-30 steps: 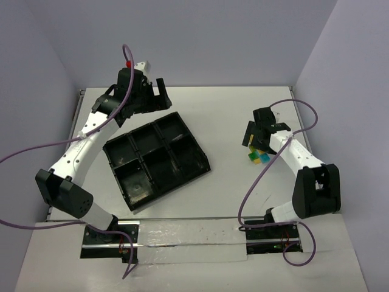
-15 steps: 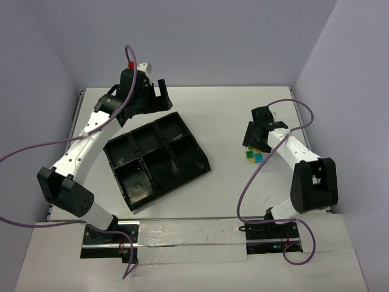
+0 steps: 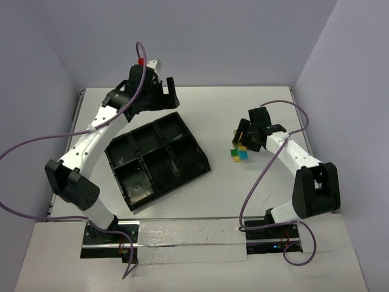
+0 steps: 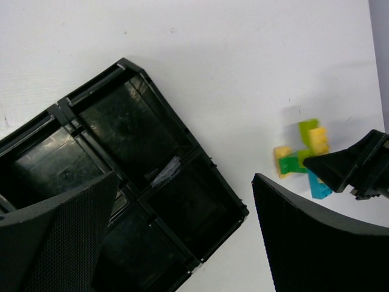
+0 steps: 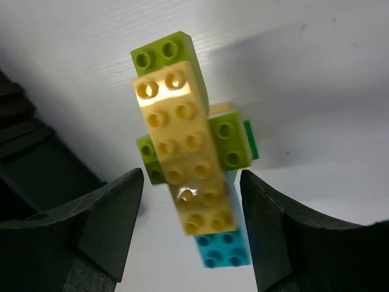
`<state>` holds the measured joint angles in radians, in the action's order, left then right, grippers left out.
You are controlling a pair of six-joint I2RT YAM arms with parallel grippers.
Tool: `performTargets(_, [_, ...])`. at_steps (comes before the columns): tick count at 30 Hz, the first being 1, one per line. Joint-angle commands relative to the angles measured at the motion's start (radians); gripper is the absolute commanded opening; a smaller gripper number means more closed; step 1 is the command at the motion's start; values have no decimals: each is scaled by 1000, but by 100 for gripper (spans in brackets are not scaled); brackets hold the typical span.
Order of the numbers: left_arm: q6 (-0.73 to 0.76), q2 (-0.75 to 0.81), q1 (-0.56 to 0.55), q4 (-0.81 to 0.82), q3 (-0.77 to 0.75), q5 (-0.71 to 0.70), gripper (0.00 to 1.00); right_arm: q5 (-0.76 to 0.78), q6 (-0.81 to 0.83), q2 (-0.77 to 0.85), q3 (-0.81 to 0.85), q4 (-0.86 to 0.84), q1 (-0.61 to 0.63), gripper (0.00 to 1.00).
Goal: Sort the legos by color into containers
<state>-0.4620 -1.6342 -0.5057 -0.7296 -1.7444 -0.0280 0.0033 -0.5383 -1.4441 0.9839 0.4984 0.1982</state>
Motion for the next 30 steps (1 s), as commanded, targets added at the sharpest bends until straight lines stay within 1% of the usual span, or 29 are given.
performTargets(1, [29, -40, -25, -16, -86, 13, 99, -32, -49, 9, 3, -63, 24, 74])
performTargets(6, [29, -78, -46, -31, -111, 19, 99, -23, -57, -23, 28, -50, 34, 82])
performTargets(8, [32, -87, -54, -38, -126, 20, 99, -20, -56, -25, 37, -38, 36, 84])
performTargets(13, [31, -104, -77, -39, -161, 20, 99, 10, -43, 17, 66, 9, 38, 90])
performTargets(17, [1, -144, -118, -46, -201, 41, 99, 105, -16, 74, 122, 87, 36, 93])
performTargets(21, [-74, -228, -184, -53, -272, 63, 97, 238, -9, 192, 146, 152, 27, 95])
performTargets(24, [-162, -311, -220, -62, -347, 64, 94, 346, -42, 297, 128, 179, 14, 96])
performTargets(25, [-165, -314, -230, -62, -349, 63, 94, 380, -57, 301, 118, 185, 9, 96])
performTargets(26, [-185, -357, -236, -66, -393, 69, 91, 410, -70, 325, 108, 189, 6, 96])
performTargets(28, [-250, -423, -258, -71, -456, 64, 90, 458, -95, 392, 74, 189, -2, 96])
performTargets(30, [-276, -487, -279, -74, -511, 61, 89, 480, -113, 429, 47, 193, -4, 96])
